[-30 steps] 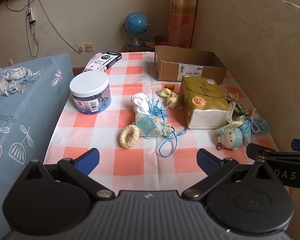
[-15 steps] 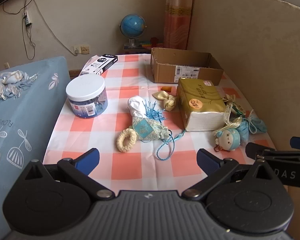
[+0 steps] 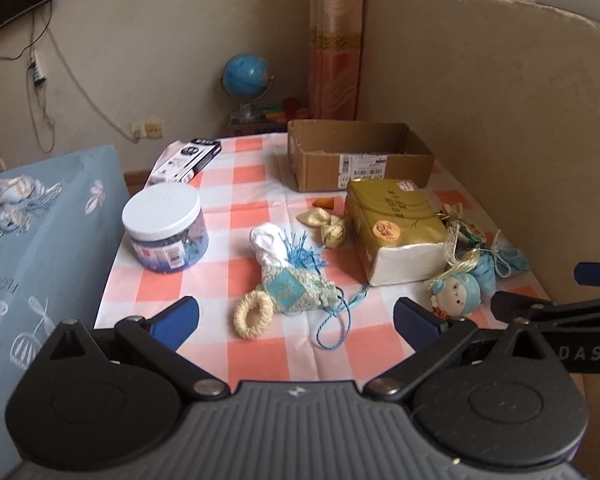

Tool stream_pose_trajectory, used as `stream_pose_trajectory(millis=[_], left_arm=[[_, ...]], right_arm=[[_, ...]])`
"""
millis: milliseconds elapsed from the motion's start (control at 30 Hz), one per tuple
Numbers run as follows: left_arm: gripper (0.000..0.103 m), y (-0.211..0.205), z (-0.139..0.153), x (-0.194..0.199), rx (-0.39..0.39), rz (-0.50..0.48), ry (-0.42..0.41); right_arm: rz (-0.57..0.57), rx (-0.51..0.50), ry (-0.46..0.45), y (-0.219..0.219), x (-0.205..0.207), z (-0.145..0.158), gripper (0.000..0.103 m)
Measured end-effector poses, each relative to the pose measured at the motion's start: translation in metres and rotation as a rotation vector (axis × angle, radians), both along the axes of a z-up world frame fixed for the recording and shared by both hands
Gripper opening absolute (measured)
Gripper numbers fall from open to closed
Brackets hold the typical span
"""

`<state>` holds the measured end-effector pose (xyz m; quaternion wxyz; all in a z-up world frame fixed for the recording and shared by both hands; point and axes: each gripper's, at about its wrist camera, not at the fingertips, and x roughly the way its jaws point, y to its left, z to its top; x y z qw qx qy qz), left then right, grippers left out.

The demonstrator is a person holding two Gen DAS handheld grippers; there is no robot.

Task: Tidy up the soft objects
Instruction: 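Grasp the cream rope ring with the left gripper while the right gripper grasps the blue snowman toy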

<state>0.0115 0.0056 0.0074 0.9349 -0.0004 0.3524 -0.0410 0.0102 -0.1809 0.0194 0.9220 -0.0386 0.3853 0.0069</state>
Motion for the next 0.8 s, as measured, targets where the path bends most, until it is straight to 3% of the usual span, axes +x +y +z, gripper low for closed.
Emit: stream_pose_trajectory(millis=[100, 300, 633, 800], left_arm=[[0.103, 0.007, -0.004, 0.005, -0.004, -0.003, 0.007], [0.103, 0.013, -0.020, 0.011, 0.072, -0.032, -0.002], [0.100, 0.027, -0.056, 0.037, 0.034, -0.060, 0.067], [0.086, 0.028, -0.071, 0.050, 0.020, -0.072, 0.096]], right_arm=[[0.023, -0.003, -0.017, -0.001, 0.000, 0.000, 0.103], [0.067, -0.009, -0.051, -0.005, 0.003, -0.004, 0.103], [0.114, 0.026, -0.037, -0.017, 0.021, -0.029, 0.103], [0.117, 0.043, -0.006, -0.022, 0.032, -0.043, 0.103]])
